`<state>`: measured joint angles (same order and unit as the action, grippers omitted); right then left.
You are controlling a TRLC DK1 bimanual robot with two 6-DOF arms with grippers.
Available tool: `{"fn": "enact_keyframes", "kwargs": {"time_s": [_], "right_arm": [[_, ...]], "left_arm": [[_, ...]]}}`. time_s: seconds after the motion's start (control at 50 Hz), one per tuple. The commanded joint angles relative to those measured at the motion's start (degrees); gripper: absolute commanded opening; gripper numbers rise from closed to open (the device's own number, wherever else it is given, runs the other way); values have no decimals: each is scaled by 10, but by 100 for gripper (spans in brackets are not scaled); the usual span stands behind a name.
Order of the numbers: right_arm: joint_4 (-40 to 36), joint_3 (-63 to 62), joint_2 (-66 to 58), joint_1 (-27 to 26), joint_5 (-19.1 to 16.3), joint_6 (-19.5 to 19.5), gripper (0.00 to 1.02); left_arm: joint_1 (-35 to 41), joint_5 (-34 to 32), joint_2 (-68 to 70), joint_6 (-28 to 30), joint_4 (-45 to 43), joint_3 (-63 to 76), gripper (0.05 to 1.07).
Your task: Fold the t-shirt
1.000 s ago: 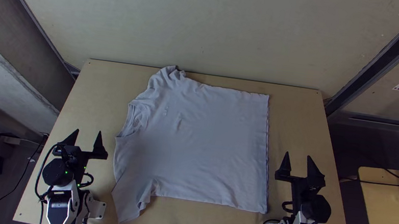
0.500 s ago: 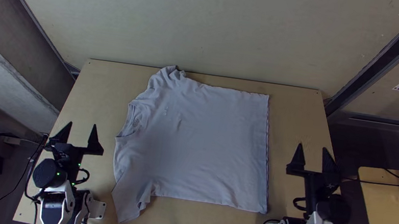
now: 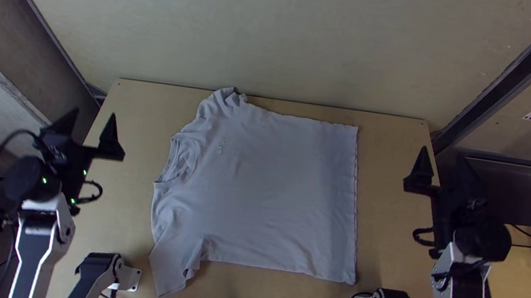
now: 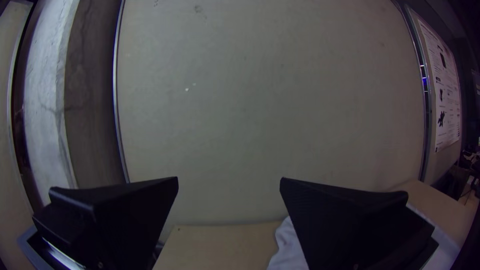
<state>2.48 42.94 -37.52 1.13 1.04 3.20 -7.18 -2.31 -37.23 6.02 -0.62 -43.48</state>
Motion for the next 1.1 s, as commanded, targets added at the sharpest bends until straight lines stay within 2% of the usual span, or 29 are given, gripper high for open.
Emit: {"fn": "enact_keyframes", "kwargs": {"time_s": [0.0, 0.32, 0.56, 0.62, 0.88, 0.96, 1.08], "right_arm": [[14, 58, -52, 7, 1, 8, 98], [5, 217, -227, 12, 1, 10, 98], [-12, 327, -346, 23, 2, 13, 98], [-23, 349, -370, 23, 2, 24, 98], [-54, 404, -457, 30, 1, 54, 98], [-84, 428, -489, 34, 1, 56, 98], [-136, 474, -541, 34, 1, 80, 98]], "left_arm": [[4, -2, -69, -7, -14, -81, 103], [24, 5, -264, -5, 26, -290, 103], [50, 4, -394, -13, 113, -446, 103], [51, 4, -433, -14, 143, -489, 103], [53, -2, -558, -86, 229, -622, 103], [64, -4, -587, -92, 248, -647, 103], [87, -5, -625, -103, 273, -670, 103]]}}
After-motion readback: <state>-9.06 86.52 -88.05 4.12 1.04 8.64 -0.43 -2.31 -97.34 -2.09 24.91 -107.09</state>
